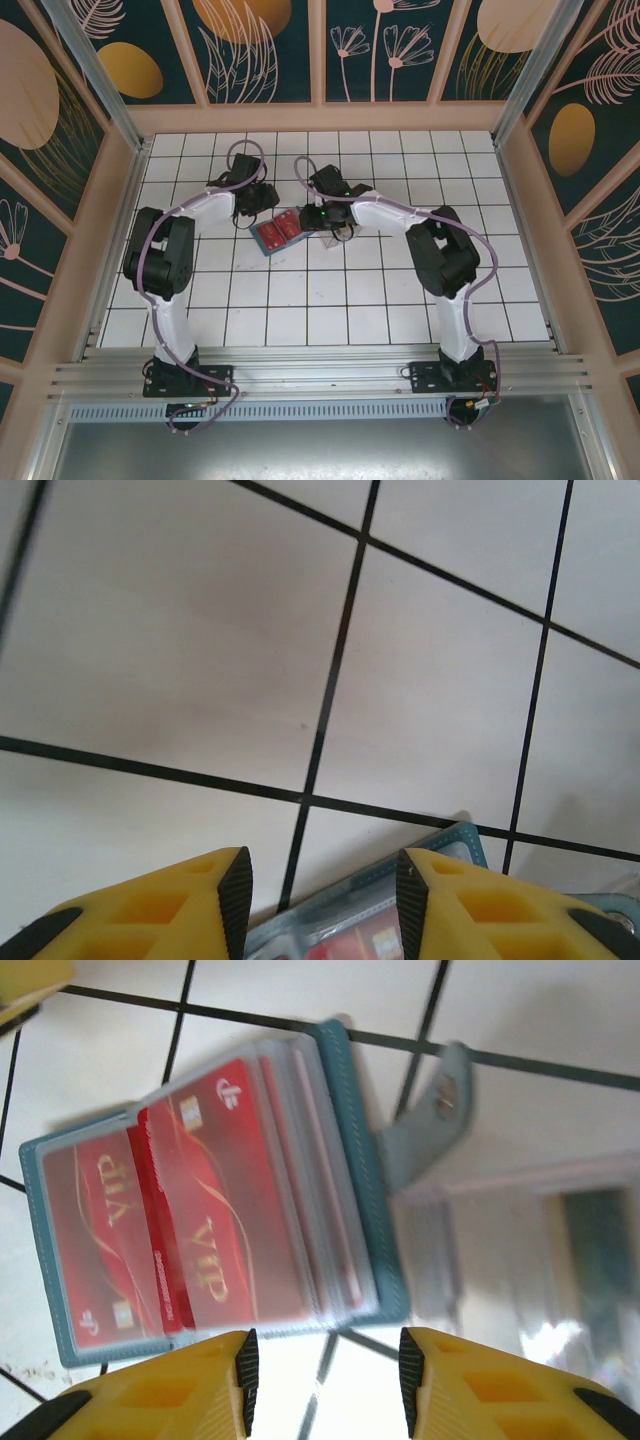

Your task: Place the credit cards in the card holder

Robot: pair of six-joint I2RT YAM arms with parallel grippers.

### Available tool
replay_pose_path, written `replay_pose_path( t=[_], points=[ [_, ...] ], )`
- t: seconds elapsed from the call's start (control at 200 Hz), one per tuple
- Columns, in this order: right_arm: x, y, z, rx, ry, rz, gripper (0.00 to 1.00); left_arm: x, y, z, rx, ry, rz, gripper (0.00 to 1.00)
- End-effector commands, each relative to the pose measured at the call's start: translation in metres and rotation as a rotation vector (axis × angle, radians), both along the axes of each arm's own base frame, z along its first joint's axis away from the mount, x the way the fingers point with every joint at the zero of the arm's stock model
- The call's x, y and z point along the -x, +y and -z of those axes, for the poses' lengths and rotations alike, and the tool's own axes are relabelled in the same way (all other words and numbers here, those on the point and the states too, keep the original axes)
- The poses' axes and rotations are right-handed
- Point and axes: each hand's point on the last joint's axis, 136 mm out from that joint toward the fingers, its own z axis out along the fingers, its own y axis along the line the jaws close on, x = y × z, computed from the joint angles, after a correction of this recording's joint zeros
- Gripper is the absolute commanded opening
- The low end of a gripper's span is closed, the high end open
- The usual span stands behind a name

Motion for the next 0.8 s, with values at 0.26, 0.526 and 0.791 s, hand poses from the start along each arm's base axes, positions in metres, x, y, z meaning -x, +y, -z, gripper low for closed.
replay_pose_path(
  t=[0.26, 0.526, 0.791],
  points=[
    [0.01, -0.048, -0.038, -0.037, -0.076, 0.097, 0.44, -0.02, -0.036, 0.028, 0.022, 0.071, 0.147, 0.47],
    [0.017, -0.061, -0.033, -0.033, -0.065, 0.116, 0.44, -0.029, -0.066, 0.043, -0.016, 0.098, 0.256, 0.47],
    [0.014, -0.065, -0.043, -0.037, -0.09, 0.128, 0.45, 0.009, -0.064, 0.062, -0.072, 0.156, 0.36, 0.46]
  ],
)
